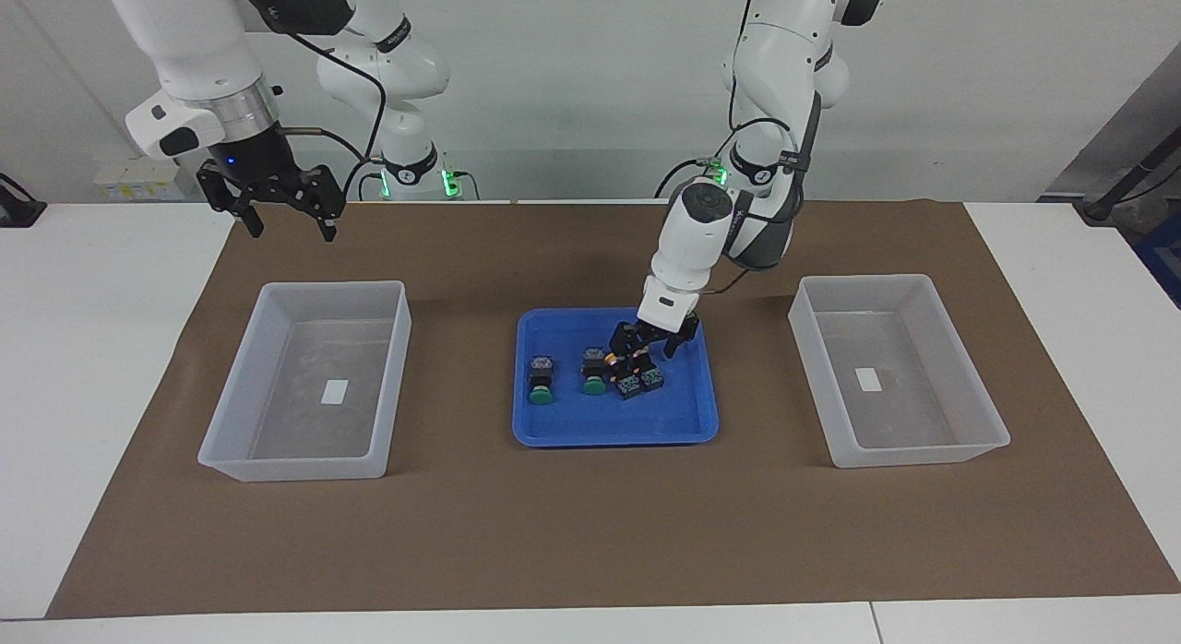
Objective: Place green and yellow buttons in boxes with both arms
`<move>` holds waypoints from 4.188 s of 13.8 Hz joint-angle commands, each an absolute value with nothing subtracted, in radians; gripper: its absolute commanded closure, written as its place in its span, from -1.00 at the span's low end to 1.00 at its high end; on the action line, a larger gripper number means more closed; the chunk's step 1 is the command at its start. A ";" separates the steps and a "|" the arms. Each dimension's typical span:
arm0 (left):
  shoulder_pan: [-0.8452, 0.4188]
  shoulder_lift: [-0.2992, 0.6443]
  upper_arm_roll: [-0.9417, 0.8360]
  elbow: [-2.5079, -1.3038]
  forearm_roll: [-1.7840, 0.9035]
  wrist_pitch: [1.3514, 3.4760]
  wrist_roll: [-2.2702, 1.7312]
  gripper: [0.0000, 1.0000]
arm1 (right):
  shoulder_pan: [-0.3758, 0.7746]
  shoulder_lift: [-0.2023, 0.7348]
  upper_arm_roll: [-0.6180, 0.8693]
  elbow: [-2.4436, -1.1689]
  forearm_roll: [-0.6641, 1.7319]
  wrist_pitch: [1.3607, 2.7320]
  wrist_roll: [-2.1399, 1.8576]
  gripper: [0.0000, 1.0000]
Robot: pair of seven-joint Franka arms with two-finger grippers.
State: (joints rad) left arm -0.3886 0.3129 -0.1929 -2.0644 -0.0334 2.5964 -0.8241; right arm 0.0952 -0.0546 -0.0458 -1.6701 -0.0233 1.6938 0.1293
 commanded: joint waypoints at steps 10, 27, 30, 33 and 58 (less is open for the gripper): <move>-0.396 0.321 -0.176 -2.068 -0.025 2.597 -0.828 -0.36 | 0.314 0.106 -0.041 -1.786 -0.015 2.081 0.371 -1.00; -0.290 0.223 -0.163 -1.893 -0.023 2.269 -0.790 1.00 | 0.532 0.366 -0.043 -1.904 -0.021 2.440 0.603 -1.00; -0.217 0.161 -0.166 -1.864 -0.029 2.140 -0.656 1.00 | 0.558 0.406 -0.043 -1.901 -0.060 2.485 0.644 -0.74; -0.141 0.152 -0.167 -1.809 -0.035 2.011 -0.517 1.00 | 0.557 0.419 -0.043 -1.902 -0.081 2.497 0.655 -0.30; 0.169 -0.002 -0.156 -2.131 -0.091 2.163 0.146 -0.44 | 0.011 0.294 -0.051 -1.957 -0.058 2.495 0.084 1.00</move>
State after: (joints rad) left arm 0.1587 0.0315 -0.1524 -2.1036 -0.0725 2.1502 0.1180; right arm 0.0265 0.2645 -0.0637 -1.9517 -0.0785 2.4131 0.1113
